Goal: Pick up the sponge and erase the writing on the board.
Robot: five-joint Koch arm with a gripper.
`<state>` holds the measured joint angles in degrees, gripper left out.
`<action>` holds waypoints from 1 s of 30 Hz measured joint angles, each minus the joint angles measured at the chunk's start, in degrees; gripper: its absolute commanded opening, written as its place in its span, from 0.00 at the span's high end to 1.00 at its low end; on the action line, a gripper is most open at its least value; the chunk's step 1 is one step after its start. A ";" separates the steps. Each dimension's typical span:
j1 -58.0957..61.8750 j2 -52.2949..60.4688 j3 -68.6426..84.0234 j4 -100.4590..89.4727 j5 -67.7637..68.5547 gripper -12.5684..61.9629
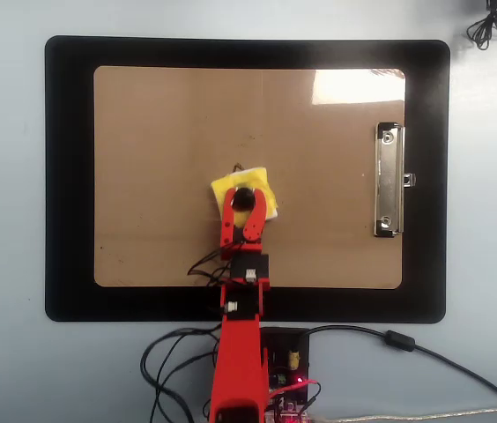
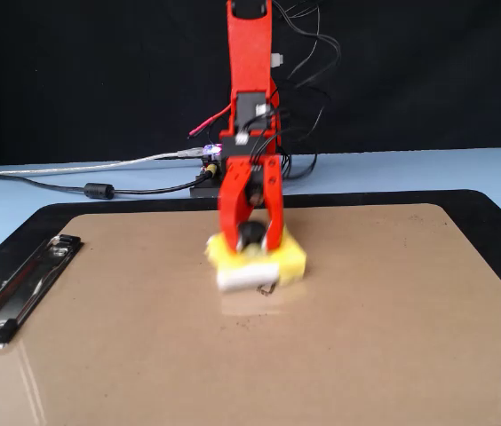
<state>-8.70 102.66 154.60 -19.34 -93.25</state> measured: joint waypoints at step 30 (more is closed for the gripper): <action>-0.26 21.36 7.29 15.47 -2.46 0.94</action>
<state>-8.96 124.01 161.89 -3.87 -95.71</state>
